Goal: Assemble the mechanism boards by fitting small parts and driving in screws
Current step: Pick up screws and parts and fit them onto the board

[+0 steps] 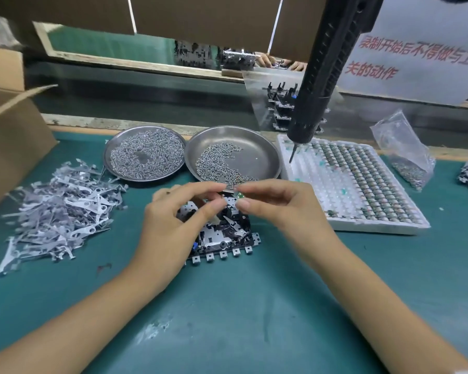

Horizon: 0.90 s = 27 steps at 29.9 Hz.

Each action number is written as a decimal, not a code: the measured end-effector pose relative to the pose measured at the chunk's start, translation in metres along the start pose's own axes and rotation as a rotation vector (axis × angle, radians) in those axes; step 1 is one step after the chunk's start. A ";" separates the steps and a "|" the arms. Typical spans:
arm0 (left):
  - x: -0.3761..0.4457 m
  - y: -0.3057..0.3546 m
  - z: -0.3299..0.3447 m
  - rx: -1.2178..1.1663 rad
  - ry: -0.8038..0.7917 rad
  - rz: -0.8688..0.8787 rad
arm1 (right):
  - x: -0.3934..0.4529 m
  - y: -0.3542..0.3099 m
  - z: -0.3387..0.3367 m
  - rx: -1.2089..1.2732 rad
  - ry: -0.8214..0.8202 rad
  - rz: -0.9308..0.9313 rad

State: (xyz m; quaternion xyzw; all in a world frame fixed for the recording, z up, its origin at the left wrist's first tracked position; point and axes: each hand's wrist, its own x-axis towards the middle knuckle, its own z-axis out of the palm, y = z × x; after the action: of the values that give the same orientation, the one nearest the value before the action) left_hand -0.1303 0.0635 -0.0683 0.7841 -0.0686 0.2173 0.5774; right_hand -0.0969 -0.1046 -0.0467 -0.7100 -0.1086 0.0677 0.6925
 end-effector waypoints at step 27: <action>0.002 0.000 -0.001 0.082 -0.033 0.115 | -0.007 0.008 0.006 -0.155 -0.094 -0.219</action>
State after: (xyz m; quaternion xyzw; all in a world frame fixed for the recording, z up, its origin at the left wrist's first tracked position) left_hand -0.1290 0.0650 -0.0674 0.8052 -0.1141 0.2399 0.5301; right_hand -0.1044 -0.1008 -0.0554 -0.7411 -0.2227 0.0163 0.6332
